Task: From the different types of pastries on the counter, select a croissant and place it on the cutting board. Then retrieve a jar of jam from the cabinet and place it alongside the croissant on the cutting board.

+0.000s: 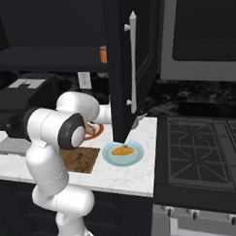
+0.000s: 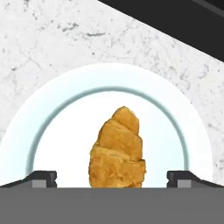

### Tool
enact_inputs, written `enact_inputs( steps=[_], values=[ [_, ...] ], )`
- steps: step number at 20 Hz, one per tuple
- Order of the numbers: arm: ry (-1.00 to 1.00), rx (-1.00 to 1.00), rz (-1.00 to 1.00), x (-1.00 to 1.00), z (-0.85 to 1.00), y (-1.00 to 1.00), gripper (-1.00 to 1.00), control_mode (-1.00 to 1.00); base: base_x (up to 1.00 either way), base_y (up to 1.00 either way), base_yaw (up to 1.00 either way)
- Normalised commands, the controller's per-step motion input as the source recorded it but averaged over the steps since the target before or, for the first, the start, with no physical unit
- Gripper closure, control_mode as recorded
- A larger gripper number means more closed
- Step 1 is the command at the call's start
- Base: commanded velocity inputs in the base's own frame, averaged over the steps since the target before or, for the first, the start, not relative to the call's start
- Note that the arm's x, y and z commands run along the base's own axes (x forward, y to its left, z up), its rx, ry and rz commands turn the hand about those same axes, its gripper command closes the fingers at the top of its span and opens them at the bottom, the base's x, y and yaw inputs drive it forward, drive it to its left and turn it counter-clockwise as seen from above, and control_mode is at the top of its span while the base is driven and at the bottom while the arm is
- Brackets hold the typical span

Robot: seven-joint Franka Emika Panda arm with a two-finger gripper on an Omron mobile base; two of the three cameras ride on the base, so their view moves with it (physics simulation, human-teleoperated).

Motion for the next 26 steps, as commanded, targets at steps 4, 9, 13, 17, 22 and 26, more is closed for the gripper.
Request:
enact_inputs(
  steps=[4, 9, 13, 17, 22, 26],
  values=[
    [0.04, 0.0, -0.02, 0.03, -0.27, -0.06, -1.0, -1.0, 0.0, 0.0, 0.0],
    [0.01, 0.0, 0.0, 0.02, -0.24, -0.01, -1.0, -1.0, 0.0, 0.0, 0.0],
    [0.01, 0.0, 0.0, 0.02, -0.28, -0.08, -1.0, -1.0, 0.0, 0.0, 0.0],
    [0.01, 0.0, 0.0, 0.06, -0.28, -0.06, -1.0, -1.0, 0.0, 0.0, 0.0],
    [0.06, 0.0, 0.0, 0.04, -0.35, 0.0, -1.0, -1.0, 0.0, 0.0, 0.0],
    [0.18, 0.0, 0.02, -0.01, -0.53, 0.0, -1.0, -1.0, 0.0, 0.0, 0.0]
  ],
)
